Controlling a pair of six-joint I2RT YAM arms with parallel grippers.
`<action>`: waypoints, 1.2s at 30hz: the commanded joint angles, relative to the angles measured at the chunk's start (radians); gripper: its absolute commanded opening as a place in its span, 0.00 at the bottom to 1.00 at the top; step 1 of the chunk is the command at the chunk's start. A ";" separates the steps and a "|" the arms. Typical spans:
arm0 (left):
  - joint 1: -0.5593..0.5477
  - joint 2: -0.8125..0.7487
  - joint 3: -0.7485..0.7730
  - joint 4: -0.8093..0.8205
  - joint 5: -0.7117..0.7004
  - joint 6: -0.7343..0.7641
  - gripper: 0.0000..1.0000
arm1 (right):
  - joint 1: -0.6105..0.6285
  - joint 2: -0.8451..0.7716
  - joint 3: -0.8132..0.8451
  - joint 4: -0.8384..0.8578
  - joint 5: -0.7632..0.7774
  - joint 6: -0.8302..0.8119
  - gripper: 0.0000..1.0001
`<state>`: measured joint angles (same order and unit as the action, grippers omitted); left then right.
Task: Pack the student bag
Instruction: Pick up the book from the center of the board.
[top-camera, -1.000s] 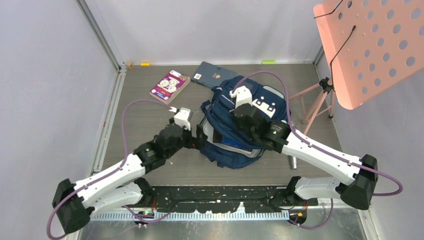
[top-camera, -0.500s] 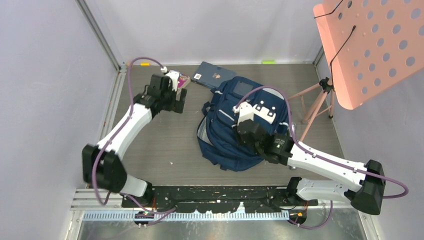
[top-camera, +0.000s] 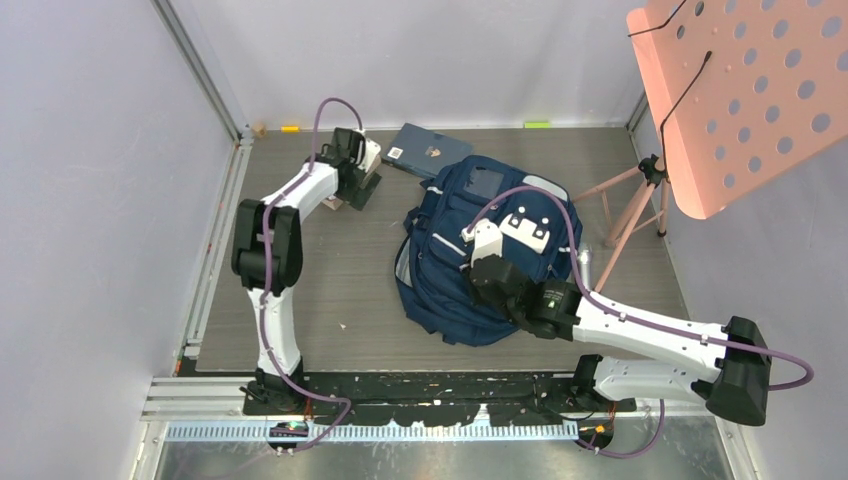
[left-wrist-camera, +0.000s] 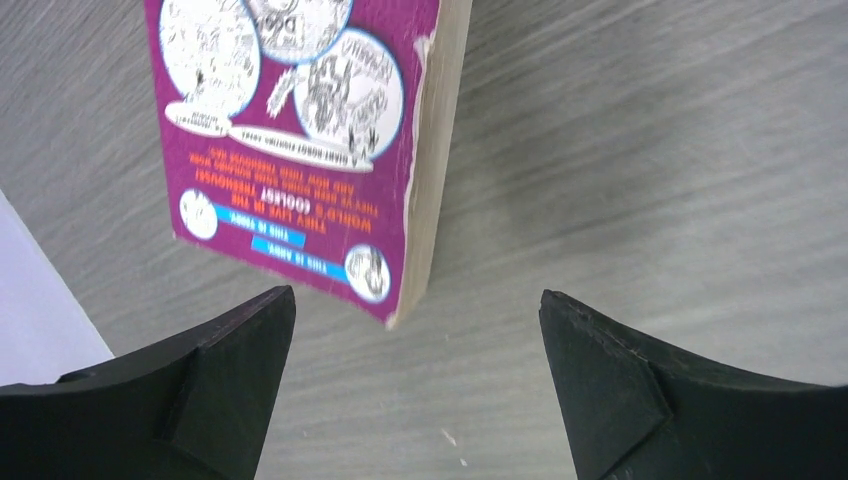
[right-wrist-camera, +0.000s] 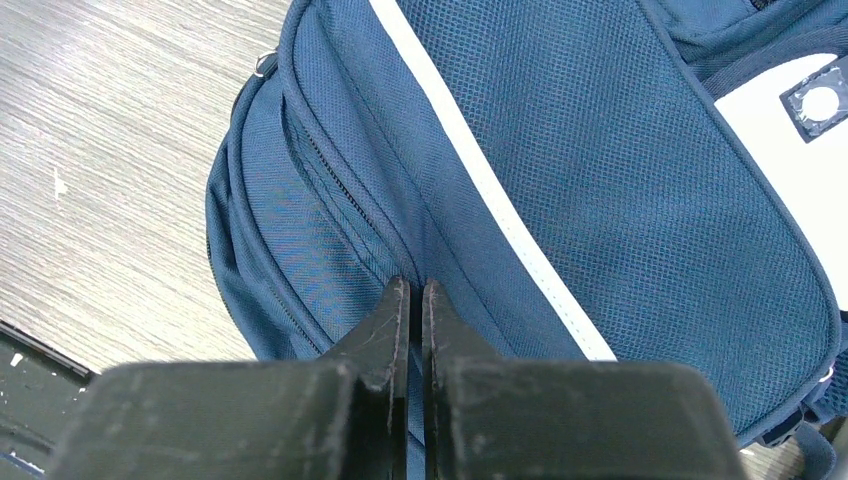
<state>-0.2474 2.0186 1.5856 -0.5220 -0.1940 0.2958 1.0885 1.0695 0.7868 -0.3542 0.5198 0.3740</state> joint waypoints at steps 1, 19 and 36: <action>0.011 0.109 0.122 0.023 -0.056 0.115 0.96 | 0.017 -0.059 0.002 0.059 0.025 0.079 0.00; 0.076 0.329 0.309 -0.172 0.124 0.114 0.32 | 0.019 -0.017 0.017 0.053 0.067 0.087 0.01; 0.084 -0.142 -0.052 0.054 0.189 -0.229 0.00 | 0.019 -0.044 -0.003 0.080 0.043 0.070 0.01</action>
<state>-0.1680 2.0968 1.6459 -0.4988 -0.0551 0.2615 1.1007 1.0706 0.7738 -0.3439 0.5560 0.4164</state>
